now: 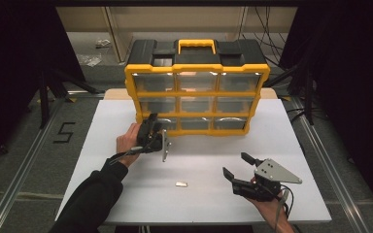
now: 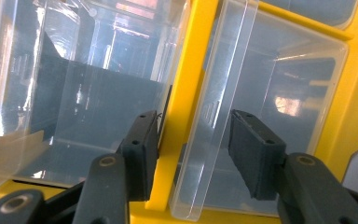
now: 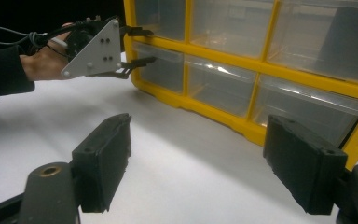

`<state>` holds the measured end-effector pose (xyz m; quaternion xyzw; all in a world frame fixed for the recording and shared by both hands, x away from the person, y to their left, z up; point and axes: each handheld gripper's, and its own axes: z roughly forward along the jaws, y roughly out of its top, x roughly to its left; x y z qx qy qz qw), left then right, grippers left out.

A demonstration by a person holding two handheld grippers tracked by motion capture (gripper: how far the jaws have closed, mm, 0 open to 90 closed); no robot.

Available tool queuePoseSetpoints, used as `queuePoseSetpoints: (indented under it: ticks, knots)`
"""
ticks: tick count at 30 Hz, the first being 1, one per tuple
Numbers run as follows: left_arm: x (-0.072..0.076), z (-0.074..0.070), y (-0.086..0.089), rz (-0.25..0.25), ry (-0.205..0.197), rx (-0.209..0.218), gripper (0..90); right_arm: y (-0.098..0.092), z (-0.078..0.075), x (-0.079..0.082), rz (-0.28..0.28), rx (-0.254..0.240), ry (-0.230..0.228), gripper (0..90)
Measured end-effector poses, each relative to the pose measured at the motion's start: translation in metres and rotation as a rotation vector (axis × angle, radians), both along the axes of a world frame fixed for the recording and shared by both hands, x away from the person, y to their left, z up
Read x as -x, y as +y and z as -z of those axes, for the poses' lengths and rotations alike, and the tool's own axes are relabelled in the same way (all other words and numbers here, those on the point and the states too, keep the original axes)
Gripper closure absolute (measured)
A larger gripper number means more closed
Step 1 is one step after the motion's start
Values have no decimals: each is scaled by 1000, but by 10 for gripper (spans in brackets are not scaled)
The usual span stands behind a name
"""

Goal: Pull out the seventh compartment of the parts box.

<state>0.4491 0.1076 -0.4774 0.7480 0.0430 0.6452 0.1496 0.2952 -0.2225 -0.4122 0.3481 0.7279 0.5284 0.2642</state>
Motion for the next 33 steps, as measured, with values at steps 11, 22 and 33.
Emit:
queuePoseSetpoints:
  ticks: [11,22,33]
  knots:
    - [3,0,-1,-10,-26,-20,602,0,0,0,-1,2,0,245]
    - [7,0,-2,4,11,-48,726,0,0,0,-3,4,4,247]
    - [9,-1,-1,23,15,-81,742,0,0,0,-3,4,4,248]
